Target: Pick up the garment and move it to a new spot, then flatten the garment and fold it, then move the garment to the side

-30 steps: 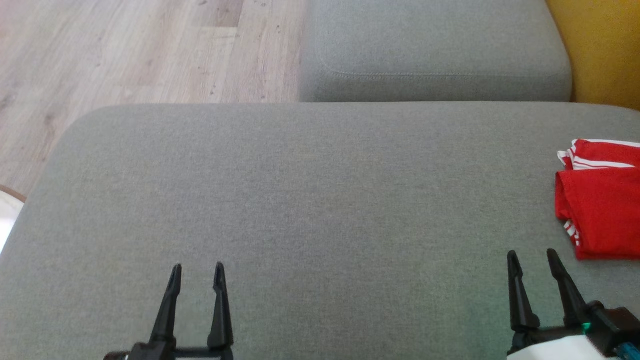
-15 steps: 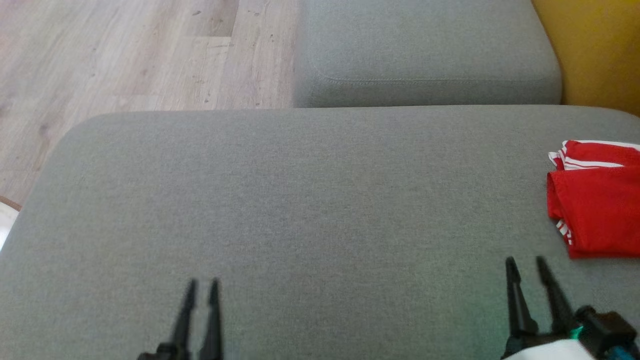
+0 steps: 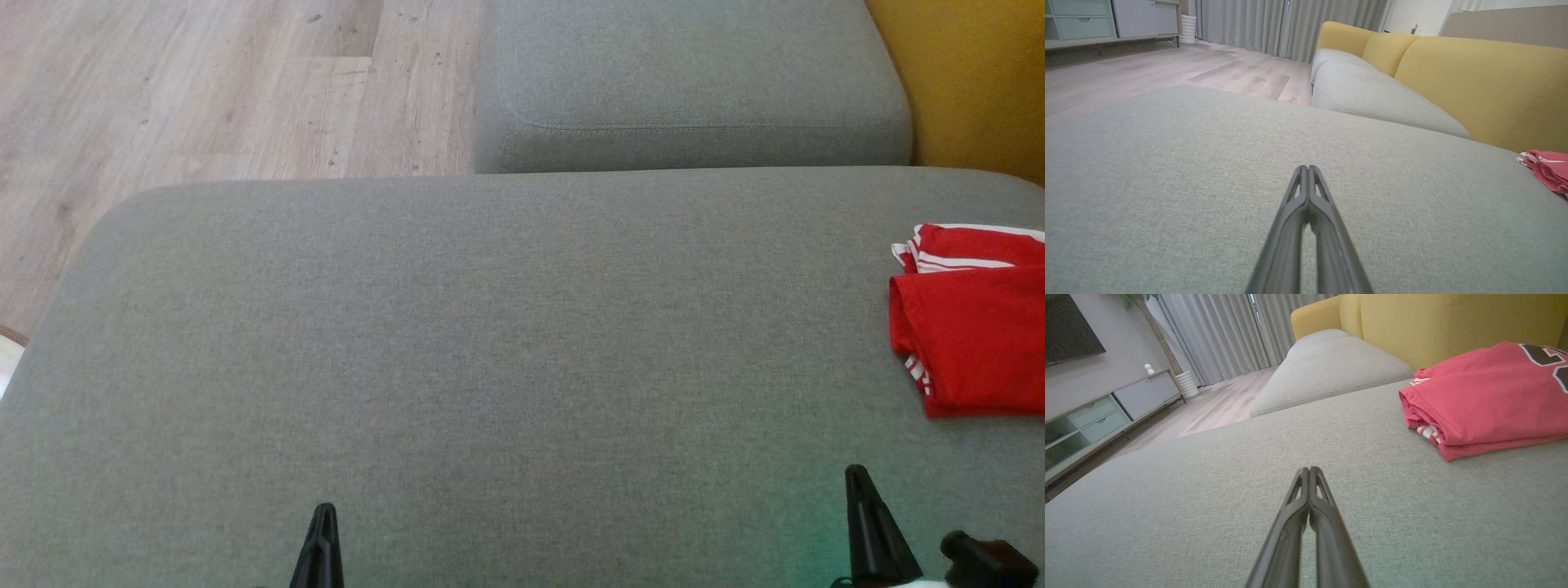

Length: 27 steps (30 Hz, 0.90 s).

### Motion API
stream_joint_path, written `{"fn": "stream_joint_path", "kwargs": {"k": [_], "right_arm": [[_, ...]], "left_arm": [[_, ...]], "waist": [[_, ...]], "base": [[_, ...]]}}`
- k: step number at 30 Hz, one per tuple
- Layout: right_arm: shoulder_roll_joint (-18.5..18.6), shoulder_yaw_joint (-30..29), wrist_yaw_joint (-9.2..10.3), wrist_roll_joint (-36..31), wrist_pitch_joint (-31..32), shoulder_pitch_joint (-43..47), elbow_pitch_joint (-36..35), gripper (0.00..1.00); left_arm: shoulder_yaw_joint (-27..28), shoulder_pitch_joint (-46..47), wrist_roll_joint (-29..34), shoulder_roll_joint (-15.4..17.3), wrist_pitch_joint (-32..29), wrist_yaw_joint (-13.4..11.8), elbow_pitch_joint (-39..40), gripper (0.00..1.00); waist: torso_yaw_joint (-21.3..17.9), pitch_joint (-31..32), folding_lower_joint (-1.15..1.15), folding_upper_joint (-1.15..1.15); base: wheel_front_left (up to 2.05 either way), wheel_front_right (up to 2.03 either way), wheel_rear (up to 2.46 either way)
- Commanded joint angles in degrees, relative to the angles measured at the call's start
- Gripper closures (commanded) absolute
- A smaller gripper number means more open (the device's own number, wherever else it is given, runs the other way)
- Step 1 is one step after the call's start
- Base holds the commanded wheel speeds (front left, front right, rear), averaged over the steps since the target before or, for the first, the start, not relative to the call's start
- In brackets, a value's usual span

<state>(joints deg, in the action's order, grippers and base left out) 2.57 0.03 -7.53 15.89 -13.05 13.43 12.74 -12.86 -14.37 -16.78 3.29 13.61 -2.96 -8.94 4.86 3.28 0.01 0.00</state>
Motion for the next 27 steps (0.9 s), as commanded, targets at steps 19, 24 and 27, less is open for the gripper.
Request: {"fn": "stream_joint_path", "kwargs": {"k": [19, 24, 27], "right_arm": [[0.78, -0.59, 0.01, 14.52, 2.96, -5.25, -1.14, 1.0], [0.86, -0.75, 0.01, 17.89, 3.71, -5.99, -1.02, 1.0], [0.9, -0.82, 0.01, 19.24, 4.01, -6.29, -0.98, 1.0]], "left_arm": [[2.92, 5.47, -14.62, 0.9, -2.72, 2.06, 0.13, 1.0], [3.53, 6.25, -18.03, 1.02, -3.42, 2.5, -0.08, 1.0], [3.77, 6.55, -19.39, 1.06, -3.71, 2.68, -0.17, 1.0]], "waist": [[-0.84, -0.6, 0.0, 0.0], [-1.05, -0.75, 0.0, 0.0], [-1.14, -0.81, 0.0, 0.0]], "base": [[0.0, 0.0, 0.0], [0.0, 0.0, 0.0], [0.0, 0.0, 0.0]]}}
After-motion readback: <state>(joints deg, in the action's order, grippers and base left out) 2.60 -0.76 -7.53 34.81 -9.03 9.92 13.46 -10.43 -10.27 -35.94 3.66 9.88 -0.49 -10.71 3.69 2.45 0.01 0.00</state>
